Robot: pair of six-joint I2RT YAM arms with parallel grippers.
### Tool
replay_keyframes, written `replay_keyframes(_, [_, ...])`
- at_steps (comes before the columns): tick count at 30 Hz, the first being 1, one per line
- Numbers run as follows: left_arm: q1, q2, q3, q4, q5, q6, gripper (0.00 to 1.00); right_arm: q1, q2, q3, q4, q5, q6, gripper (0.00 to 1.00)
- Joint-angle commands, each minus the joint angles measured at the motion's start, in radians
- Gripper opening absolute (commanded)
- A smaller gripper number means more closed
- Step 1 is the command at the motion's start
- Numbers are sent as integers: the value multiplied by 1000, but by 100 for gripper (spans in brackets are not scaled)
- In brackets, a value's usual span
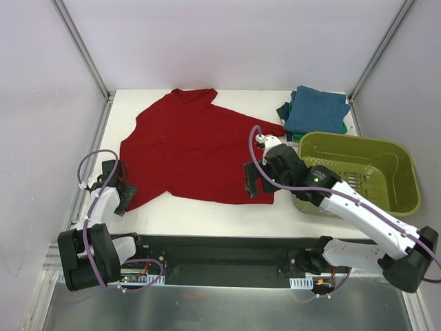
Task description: Fold and stack the t-shirts
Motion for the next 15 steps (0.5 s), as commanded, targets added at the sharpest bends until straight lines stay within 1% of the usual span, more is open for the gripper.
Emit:
replay_keyframes(1, [11,119,-27,89,81,-14,51,4,-95,-64,-13,84,53,97])
replay_keyframes(2, [10,126,-19,105,93,7,45,4,-127,-80,-21,93,53,97])
replay_keyframes(3, [10,134,-11,109,104,16,33,5,-142,-89,-29,101,51,97])
replay_keyframes(4, [10,143,5,111,127,20,1,5,-156,-100,-38,119,51,97])
replay_keyframes(7, [10,133,30,111,202,32,0,4,-219,-127,-61,153,44,97])
replay_keyframes(11, [5,65,35,109,259,17,0,2,-243,-144,-87,187,37,97])
replay_keyframes(15, [-41,18,64,108,293,-2,0,4,-243,-159,-101,204,16,97])
